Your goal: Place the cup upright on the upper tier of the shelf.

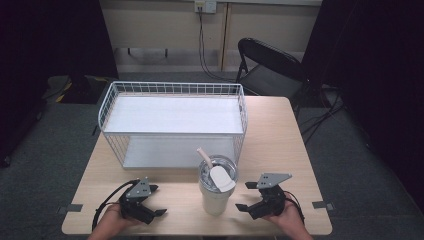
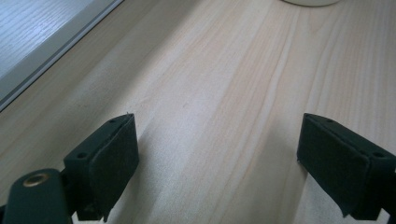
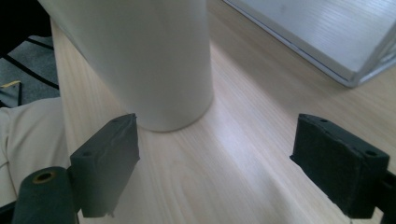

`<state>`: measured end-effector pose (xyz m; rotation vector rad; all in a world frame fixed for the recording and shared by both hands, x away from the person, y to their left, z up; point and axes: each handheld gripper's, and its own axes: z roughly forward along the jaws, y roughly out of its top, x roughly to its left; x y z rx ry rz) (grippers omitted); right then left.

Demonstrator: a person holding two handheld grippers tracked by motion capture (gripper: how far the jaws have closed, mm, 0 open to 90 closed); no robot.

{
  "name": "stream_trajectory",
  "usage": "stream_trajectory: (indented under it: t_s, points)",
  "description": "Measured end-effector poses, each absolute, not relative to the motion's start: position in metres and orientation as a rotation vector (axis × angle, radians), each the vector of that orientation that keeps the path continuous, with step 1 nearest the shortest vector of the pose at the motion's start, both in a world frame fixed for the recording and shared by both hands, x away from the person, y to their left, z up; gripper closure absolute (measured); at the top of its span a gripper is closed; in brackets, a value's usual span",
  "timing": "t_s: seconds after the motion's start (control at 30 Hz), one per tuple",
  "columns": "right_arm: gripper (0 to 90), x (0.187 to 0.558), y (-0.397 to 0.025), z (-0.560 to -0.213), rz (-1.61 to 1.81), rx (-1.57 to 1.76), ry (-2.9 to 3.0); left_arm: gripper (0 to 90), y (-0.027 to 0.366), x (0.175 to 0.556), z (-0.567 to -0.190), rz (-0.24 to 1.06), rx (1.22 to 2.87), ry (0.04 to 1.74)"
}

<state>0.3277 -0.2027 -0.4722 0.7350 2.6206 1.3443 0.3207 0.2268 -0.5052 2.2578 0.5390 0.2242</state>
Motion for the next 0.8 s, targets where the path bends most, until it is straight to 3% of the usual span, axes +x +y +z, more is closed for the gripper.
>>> stream_trajectory:
  t_s: [0.8]
  points:
    - [14.2,0.325,-0.177,-0.45,1.463,0.63,2.628,7.8,0.226,0.32,-0.505,0.211,2.267,0.529]
